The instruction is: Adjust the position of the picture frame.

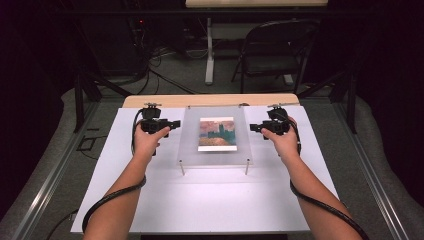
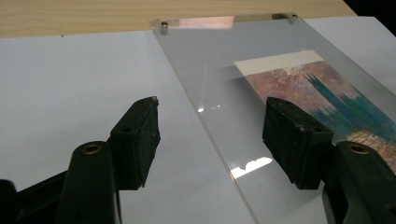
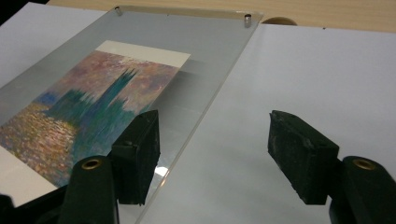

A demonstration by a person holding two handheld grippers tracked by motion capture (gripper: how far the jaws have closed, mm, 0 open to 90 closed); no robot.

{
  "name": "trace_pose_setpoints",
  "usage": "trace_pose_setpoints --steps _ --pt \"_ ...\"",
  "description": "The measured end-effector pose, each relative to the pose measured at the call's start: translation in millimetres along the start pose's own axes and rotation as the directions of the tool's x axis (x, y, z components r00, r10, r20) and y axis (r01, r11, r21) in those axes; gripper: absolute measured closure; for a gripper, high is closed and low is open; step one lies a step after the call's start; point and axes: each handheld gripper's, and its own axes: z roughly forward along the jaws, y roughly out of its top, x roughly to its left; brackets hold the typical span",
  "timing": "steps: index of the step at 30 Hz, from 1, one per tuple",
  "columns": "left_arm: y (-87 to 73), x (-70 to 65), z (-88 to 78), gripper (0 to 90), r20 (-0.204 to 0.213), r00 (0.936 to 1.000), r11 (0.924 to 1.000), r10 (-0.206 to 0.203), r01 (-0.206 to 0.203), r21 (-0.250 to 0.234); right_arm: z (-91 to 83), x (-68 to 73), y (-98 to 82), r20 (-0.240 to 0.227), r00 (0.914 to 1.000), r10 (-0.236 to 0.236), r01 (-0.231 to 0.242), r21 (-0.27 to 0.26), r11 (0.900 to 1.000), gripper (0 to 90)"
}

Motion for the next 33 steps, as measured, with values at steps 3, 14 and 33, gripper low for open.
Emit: trace_pose_setpoints --steps 3,14,33 --pt "0.2 3.3 6.2 36.2 -0.004 0.9998 0.9998 -0.017 0.017 0.014 7.2 -2.8 -1.5 -0.017 0.9989 0.045 -0.045 0.010 0.999 34.3" --pt "-3.3 3.8 35.2 36.5 0.004 0.9973 0.9957 -0.073 0.072 0.057 30.3 -4.4 -2.2 -0.028 0.9972 0.070 -0.068 0.045 0.997 34.2" --pt "-0.5 -8.5 69.6 36.6 0.044 0.9957 0.9919 -0.081 0.077 0.101 56.5 3.7 2.4 -0.094 0.9922 0.083 -0.073 0.100 0.992 34.2"
